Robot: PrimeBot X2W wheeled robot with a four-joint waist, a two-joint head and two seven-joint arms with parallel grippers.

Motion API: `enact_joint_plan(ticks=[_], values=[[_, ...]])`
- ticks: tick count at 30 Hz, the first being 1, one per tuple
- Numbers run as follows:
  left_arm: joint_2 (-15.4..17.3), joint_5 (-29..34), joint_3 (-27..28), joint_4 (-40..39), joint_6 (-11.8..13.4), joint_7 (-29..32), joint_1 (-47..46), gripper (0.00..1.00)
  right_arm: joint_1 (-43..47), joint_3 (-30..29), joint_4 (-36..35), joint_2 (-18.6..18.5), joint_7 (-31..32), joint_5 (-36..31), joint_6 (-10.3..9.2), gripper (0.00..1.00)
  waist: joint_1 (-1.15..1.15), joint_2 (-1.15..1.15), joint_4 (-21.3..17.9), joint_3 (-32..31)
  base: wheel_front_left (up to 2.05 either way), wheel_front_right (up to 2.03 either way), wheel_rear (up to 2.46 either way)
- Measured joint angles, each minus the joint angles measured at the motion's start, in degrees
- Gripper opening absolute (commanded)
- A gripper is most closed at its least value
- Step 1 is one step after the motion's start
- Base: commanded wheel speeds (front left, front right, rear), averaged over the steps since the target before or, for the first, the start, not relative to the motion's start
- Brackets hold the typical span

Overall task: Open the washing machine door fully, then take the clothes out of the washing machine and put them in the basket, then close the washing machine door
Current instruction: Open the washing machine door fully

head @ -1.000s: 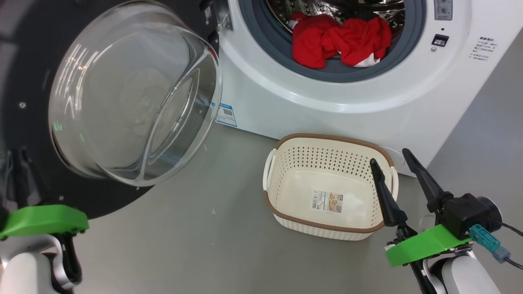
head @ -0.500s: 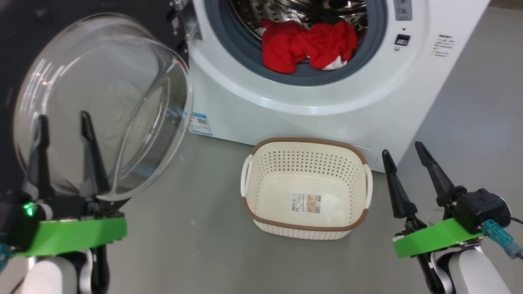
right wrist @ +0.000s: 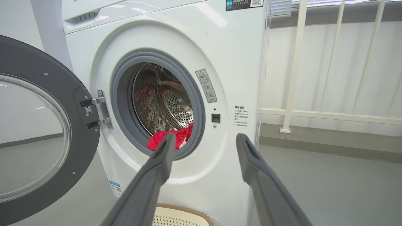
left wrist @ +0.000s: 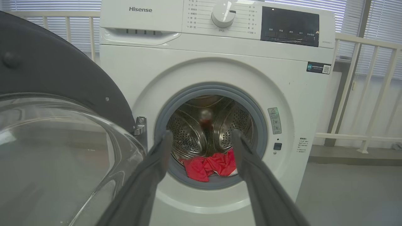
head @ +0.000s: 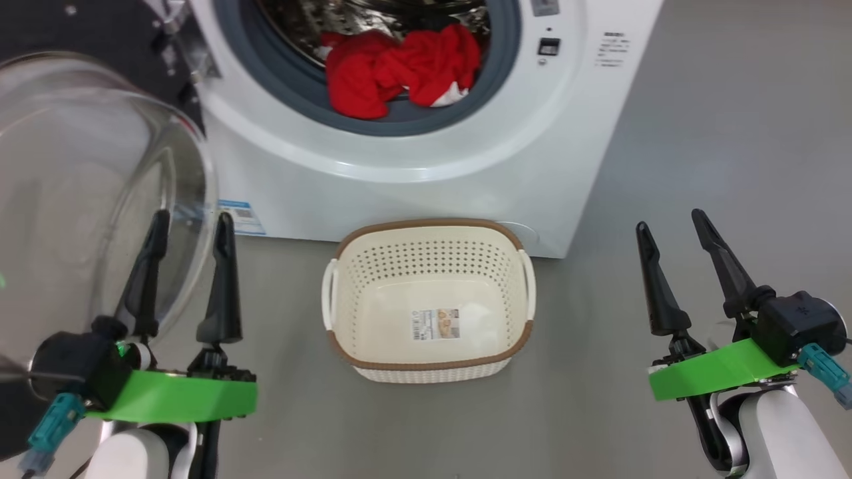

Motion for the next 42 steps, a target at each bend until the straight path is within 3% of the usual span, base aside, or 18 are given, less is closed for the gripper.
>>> enact_joint_plan(ticks=[17, 42], values=[[1.48, 0.63, -1.41, 2.07, 0.13, -0.88, 7.93, 1.0, 2.51, -0.68, -2.03, 0.02, 0.0, -0.55, 0.0, 1.0, 0.0, 0.0, -8.39, -1.21, 0.0, 0.0, 0.0], [2.19, 0.71, 0.53, 2.24, 2.83, -1.63, 15.18, 1.0, 8.33, -1.77, -3.05, 0.24, 0.0, -0.12, 0.0, 1.0, 0.0, 0.0, -11.4, -5.29, 0.0, 0.0, 0.0]])
